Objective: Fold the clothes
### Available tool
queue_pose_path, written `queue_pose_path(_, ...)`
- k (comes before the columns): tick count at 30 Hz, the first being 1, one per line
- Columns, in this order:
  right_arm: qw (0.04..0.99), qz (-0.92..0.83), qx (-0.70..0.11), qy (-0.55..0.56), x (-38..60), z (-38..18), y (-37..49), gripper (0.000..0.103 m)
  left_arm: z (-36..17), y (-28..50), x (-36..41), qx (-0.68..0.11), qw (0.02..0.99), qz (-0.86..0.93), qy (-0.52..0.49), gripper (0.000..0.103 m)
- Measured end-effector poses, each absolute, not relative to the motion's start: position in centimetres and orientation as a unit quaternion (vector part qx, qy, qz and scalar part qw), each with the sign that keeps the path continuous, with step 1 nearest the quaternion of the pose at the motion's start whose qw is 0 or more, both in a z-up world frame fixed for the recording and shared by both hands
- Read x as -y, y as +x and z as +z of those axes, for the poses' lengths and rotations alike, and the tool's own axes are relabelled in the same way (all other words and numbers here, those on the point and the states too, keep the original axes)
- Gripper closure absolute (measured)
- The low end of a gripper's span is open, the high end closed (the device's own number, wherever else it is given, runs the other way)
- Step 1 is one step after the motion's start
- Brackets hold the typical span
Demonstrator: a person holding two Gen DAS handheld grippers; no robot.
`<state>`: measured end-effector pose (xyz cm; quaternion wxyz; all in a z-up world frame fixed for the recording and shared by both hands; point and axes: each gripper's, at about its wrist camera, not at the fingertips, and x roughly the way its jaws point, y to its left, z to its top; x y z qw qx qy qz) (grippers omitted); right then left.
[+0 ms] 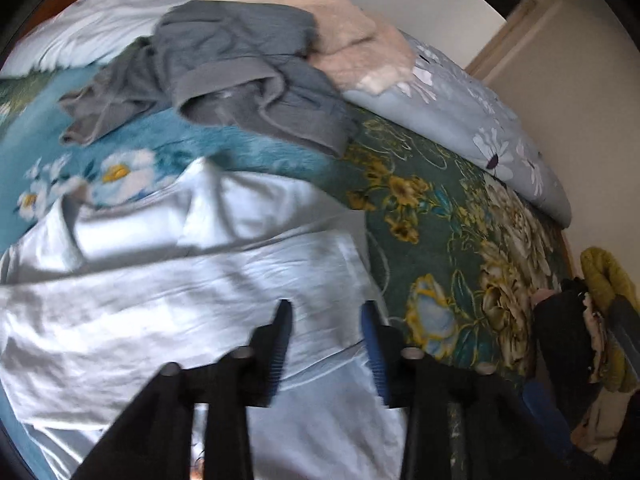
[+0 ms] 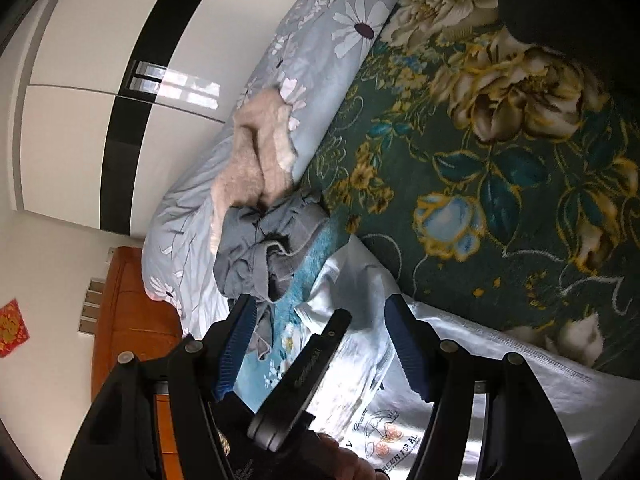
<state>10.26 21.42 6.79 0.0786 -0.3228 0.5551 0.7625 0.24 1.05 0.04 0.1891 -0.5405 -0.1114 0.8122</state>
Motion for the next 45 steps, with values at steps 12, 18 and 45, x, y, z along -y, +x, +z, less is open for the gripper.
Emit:
queue_pose_path(12,0.024,0.758,-0.475,-0.446,-16.7,2.9,5.4,0.031,-1.1,5.5,16.5,0.173,0.022,0.844,-0.507,0.046)
queue_pose_path(18,-0.028,0.755,-0.399,-0.520,-11.3,-0.2,2.9,0.031,-4.1,6.6,19.5,0.210,-0.001,0.825,-0.525,0.046)
queue_pose_path(45,-0.172,0.872,-0.351,-0.293,-17.4,15.5,15.8,0.023,-3.3,29.3,20.1,0.243,0.035,0.834,-0.493,0.037)
